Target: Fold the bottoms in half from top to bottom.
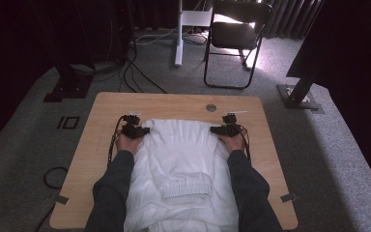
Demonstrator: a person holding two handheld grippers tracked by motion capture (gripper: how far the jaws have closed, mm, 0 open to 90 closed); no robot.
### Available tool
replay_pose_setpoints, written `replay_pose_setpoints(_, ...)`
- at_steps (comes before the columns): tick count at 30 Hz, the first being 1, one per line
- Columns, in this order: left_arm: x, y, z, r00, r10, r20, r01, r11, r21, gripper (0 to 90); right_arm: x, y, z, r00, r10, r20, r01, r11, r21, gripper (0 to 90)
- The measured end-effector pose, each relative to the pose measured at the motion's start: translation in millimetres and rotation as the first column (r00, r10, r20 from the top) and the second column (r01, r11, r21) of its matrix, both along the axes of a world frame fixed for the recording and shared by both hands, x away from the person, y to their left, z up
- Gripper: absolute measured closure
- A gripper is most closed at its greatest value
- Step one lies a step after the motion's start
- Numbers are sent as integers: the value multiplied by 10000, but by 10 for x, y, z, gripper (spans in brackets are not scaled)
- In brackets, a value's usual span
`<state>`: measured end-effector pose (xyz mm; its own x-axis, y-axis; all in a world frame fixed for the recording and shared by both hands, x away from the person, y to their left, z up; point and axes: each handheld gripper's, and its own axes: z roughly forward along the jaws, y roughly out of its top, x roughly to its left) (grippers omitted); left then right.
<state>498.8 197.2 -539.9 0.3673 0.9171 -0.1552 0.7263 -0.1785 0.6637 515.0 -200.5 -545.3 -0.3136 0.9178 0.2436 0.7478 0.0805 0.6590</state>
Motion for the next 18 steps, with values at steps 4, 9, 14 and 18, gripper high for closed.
replay_pose_setpoints(4, 9, -3, 14, 9999, -30, -111, 30, 10000, -44, 731, -29, 79, 4, 9982, 590, 142, -581, 9965, -595, 645)
replay_pose_setpoints(9, -38, 46, 83, 9993, 276, 268, -260, 9980, -574, 826, -36, 28, 53, 9994, 359, 26, -354, 9925, -1169, 871)
replay_pose_setpoints(14, -54, 134, 351, 9961, 122, 878, -1, 9908, -1355, 840, -63, -101, 295, 9961, 255, 841, -194, 9972, -723, 875)
replay_pose_setpoints(18, -71, 192, 637, 9878, 257, 1534, 96, 9743, -2249, 843, -82, -160, 616, 9836, 72, 1803, 40, 9981, -616, 875)
